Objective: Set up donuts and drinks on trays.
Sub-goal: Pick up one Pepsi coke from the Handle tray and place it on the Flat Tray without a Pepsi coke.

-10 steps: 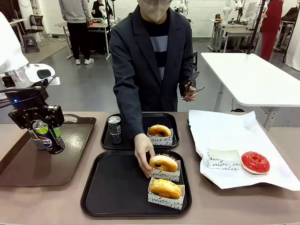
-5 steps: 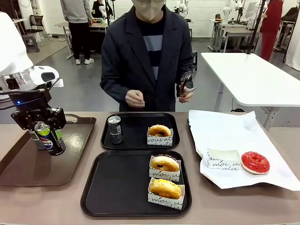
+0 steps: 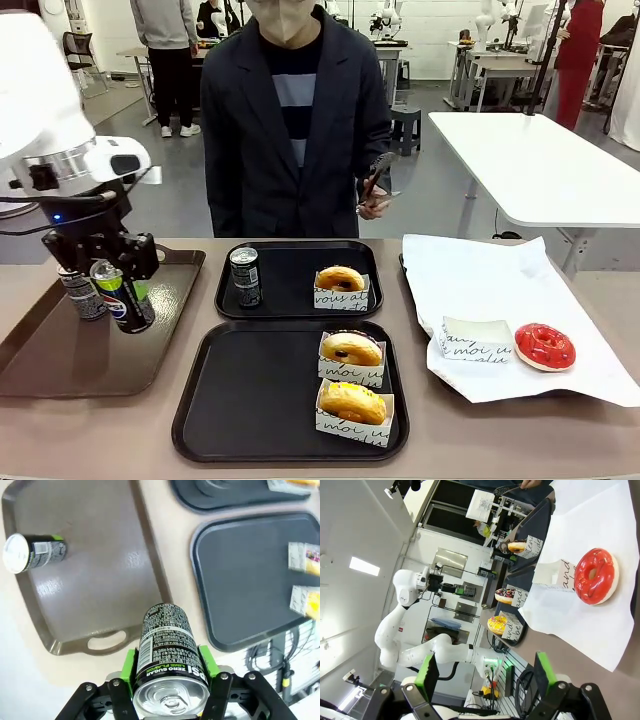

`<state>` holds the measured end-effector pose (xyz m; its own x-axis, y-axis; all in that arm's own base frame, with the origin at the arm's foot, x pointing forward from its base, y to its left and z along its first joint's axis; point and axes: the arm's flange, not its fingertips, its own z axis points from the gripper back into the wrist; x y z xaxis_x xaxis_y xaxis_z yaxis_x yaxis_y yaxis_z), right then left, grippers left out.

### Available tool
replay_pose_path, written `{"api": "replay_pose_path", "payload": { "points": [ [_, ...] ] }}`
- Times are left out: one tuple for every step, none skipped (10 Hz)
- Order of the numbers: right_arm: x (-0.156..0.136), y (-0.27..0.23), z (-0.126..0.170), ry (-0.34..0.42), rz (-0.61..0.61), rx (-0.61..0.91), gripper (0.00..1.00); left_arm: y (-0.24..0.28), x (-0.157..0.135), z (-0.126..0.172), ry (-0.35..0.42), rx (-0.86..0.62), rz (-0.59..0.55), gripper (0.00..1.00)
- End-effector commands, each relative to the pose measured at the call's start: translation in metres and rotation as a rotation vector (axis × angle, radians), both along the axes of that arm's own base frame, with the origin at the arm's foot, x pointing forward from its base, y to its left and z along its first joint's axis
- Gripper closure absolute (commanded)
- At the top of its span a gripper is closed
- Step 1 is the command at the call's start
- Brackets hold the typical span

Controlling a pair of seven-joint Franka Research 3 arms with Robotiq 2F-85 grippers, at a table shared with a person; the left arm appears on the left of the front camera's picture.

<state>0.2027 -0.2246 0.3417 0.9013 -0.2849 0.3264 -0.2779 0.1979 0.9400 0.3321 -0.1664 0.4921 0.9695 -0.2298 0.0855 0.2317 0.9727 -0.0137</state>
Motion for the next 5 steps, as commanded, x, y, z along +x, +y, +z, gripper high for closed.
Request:
{"api": "replay_pose_path", "payload": {
  "points": [
    [-0.002,0.001,0.000,-0.017,0.002,0.005,0.00,-0.038,-0.006,0.026,-0.027,0.116,-0.084,0.41],
    [-0.002,0.001,0.000,-0.017,0.002,0.005,0.00,-0.065,-0.004,0.030,-0.016,0.158,-0.146,0.41],
    [-0.002,0.001,0.000,-0.017,0.002,0.005,0.00,-0.093,0.002,0.037,-0.005,0.180,-0.219,0.41],
    [-0.002,0.001,0.000,-0.017,0.002,0.005,0.00,-0.115,0.009,0.043,0.001,0.178,-0.269,0.41],
    [-0.002,0.001,0.000,-0.017,0.002,0.005,0.00,-0.133,0.015,0.049,0.009,0.165,-0.309,0.41]
  ]
}}
